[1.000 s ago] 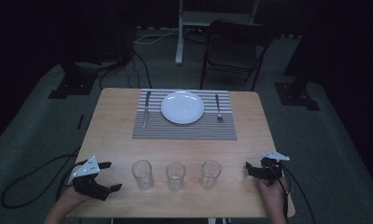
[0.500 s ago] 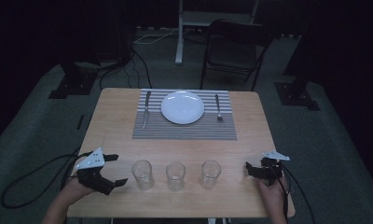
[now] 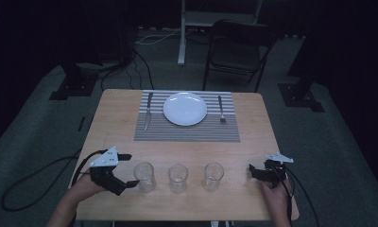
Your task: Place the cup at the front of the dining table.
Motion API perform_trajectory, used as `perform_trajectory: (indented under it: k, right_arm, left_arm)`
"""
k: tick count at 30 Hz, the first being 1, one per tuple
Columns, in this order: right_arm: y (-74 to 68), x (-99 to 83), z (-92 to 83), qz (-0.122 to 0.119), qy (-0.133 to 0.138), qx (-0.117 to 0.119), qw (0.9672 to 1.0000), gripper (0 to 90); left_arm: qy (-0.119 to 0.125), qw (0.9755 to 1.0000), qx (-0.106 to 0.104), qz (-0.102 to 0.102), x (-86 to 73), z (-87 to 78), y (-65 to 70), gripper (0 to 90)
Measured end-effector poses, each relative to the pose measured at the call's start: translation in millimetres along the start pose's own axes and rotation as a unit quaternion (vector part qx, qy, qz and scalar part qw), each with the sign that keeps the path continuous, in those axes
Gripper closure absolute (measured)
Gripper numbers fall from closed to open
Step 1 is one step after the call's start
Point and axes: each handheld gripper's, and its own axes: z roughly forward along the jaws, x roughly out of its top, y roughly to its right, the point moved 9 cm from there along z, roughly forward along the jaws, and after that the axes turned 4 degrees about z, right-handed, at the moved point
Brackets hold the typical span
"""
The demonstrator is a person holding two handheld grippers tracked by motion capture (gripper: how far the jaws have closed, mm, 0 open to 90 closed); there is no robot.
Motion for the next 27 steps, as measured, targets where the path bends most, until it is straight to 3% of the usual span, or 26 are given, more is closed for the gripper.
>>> perform_trajectory:
  k: [13, 27]
  right_arm:
    - [0.0, 0.0, 0.0, 0.0, 0.0, 0.0, 1.0, 12.7]
    - [0.0, 0.0, 0.0, 0.0, 0.0, 0.0, 1.0, 12.7]
  left_arm:
    - [-0.036, 0.9985, -0.032, 0.027, 22.6, 25.6, 9.3, 3.5]
    - [-0.081, 0.9938, -0.048, 0.059, 42.7, 52.0, 18.8, 4.8]
